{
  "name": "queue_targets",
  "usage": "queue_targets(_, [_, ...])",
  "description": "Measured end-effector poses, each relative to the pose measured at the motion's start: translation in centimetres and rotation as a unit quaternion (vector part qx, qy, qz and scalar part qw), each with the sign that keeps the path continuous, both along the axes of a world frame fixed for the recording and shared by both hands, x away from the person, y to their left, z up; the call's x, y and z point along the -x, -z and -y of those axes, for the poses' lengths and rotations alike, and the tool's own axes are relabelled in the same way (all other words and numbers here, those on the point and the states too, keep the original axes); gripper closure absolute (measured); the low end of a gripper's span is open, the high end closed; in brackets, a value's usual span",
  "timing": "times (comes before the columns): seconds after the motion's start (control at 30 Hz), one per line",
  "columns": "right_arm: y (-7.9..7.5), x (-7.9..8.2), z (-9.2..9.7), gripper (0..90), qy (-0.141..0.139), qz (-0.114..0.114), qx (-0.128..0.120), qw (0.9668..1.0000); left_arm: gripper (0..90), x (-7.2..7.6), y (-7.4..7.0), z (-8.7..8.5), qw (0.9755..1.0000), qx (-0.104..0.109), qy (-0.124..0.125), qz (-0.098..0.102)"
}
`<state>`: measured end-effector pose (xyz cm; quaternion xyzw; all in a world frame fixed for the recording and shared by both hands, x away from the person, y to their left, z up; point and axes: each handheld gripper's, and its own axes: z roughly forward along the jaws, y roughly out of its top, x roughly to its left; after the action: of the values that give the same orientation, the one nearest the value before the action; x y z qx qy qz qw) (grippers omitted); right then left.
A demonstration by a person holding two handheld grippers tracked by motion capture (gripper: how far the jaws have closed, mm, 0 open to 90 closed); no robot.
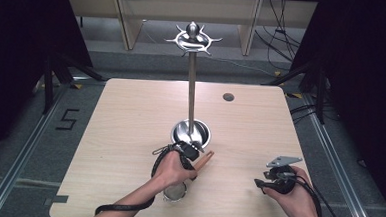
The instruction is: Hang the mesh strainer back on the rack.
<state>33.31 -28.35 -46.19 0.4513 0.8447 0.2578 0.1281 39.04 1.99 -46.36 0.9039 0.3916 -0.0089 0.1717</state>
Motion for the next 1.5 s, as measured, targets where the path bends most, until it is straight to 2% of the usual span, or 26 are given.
queue_targets(0.07, [0.1, 0.1, 0.1, 53.6, 0.005, 0.003, -0.006, 1.0, 67.9, 0.2, -0.4, -0.6, 0.9998, 0.018, 0.01, 0.003])
queue_targets(0.1, [-0.1, 0.1, 0.2, 53.5, 0.004, -0.004, -0.001, 1.0, 67.9, 0.8, -0.7, -0.8, 0.9989, 0.045, -0.008, 0.013])
queue_targets(0.13, [0.0, 0.1, 0.2, 53.5, 0.002, 0.001, -0.001, 1.0, 67.9, 0.8, -0.7, -0.8, 0.9989, 0.045, -0.008, 0.013])
queue_targets(0.2, [0.0, 0.1, 0.2, 53.5, 0.009, -0.003, -0.005, 0.9999, 67.8, 1.3, -1.3, -1.7, 0.9961, 0.075, 0.0, 0.046])
queue_targets(0.33, [0.1, 0.1, 0.2, 53.4, 0.004, 0.004, -0.002, 1.0, 67.8, 1.8, -1.9, -2.7, 0.993, 0.093, 0.011, 0.072])
queue_targets(0.37, [0.0, 0.2, 0.1, 53.4, 0.013, -0.006, -0.008, 0.9999, 67.8, 2.3, -2.0, -2.9, 0.9885, 0.117, -0.002, 0.095])
queue_targets(0.47, [-0.1, 0.2, 0.1, 53.4, 0.012, -0.005, -0.007, 0.9999, 67.9, 2.6, -2.2, -3.4, 0.9865, 0.122, 0.001, 0.109])
queue_targets(0.5, [-0.1, 0.2, 0.1, 53.4, 0.014, -0.006, -0.008, 0.9999, 67.8, 2.9, -2.5, -3.7, 0.982, 0.141, -0.003, 0.126])
queue_targets(0.53, [-0.1, 0.2, 0.1, 53.4, 0.013, -0.006, -0.007, 0.9999, 67.8, 3.0, -2.7, -3.9, 0.9802, 0.148, 0.0, 0.132])
queue_targets(0.57, [-0.1, 0.2, 0.1, 53.4, 0.013, -0.006, -0.007, 0.9999, 67.9, 3.0, -2.7, -3.9, 0.9802, 0.148, 0.0, 0.132])
queue_targets(0.6, [-0.1, 0.2, 0.1, 53.4, 0.013, -0.006, -0.007, 0.9999, 67.8, 3.1, -2.9, -4.1, 0.9765, 0.166, -0.008, 0.138])
queue_targets(0.73, [0.0, 0.2, 0.1, 53.4, 0.013, -0.006, -0.008, 0.9999, 67.9, 3.2, -3.0, -4.4, 0.9728, 0.184, -0.01, 0.14])
queue_targets(0.77, [0.1, 0.1, 0.3, 53.4, 0.008, 0.002, -0.005, 1.0, 67.9, 3.3, -3.1, -4.7, 0.9696, 0.199, -0.018, 0.141])
queue_targets(0.8, [0.1, 0.1, 0.3, 53.4, 0.008, 0.002, -0.005, 1.0, 67.8, 3.3, -3.1, -4.7, 0.9696, 0.199, -0.018, 0.141])
queue_targets(0.87, [-0.1, 0.1, 0.2, 53.3, 0.014, -0.007, -0.011, 0.9998, 67.8, 3.4, -3.1, -4.9, 0.9669, 0.205, -0.021, 0.151])
queue_targets(0.9, [-0.1, 0.2, 0.2, 53.3, 0.014, -0.005, -0.011, 0.9998, 67.8, 3.6, -3.3, -5.2, 0.9636, 0.212, -0.028, 0.16])
queue_targets(0.93, [-0.1, 0.2, 0.2, 53.3, 0.014, -0.005, -0.011, 0.9998, 67.8, 3.6, -3.3, -5.2, 0.9636, 0.212, -0.028, 0.16])
queue_targets(0.97, [-0.1, 0.2, 0.2, 53.2, 0.015, -0.004, -0.011, 0.9998, 67.9, 3.7, -3.5, -5.4, 0.9597, 0.219, -0.036, 0.172])
queue_targets(1.0, [-0.1, 0.2, 0.2, 53.1, 0.015, -0.004, -0.011, 0.9998, 67.9, 3.7, -3.5, -5.4, 0.9597, 0.219, -0.036, 0.172])
queue_targets(1.07, [-0.1, 0.2, 0.2, 53.0, 0.015, -0.004, -0.011, 0.9998, 67.9, 3.9, -3.8, -5.7, 0.9545, 0.229, -0.047, 0.185])
queue_targets(1.17, [0.1, 0.1, 0.3, 53.0, 0.006, 0.004, -0.005, 1.0, 67.9, 4.1, -4.1, -5.8, 0.9523, 0.227, -0.056, 0.196])
queue_targets(1.23, [0.1, 0.1, 0.3, 53.0, 0.006, 0.004, -0.005, 1.0, 67.9, 4.3, -4.4, -5.9, 0.9458, 0.24, -0.069, 0.208])
queue_targets(1.33, [-0.1, 0.2, 0.2, 52.9, 0.015, -0.003, -0.009, 0.9998, 67.9, 4.4, -4.8, -6.1, 0.9432, 0.241, -0.066, 0.219])
queue_targets(1.37, [-0.1, 0.2, 0.3, 52.9, 0.016, -0.003, -0.009, 0.9998, 67.9, 4.4, -5.1, -6.2, 0.9384, 0.248, -0.072, 0.229])
queue_targets(1.4, [-0.1, 0.2, 0.3, 52.9, 0.016, -0.002, -0.009, 0.9998, 67.9, 4.4, -5.3, -6.2, 0.9363, 0.251, -0.071, 0.235])
queue_targets(1.5, [-0.1, 0.2, 0.3, 52.9, 0.016, -0.002, -0.008, 0.9998, 67.9, 4.5, -5.5, -6.3, 0.934, 0.25, -0.076, 0.243])
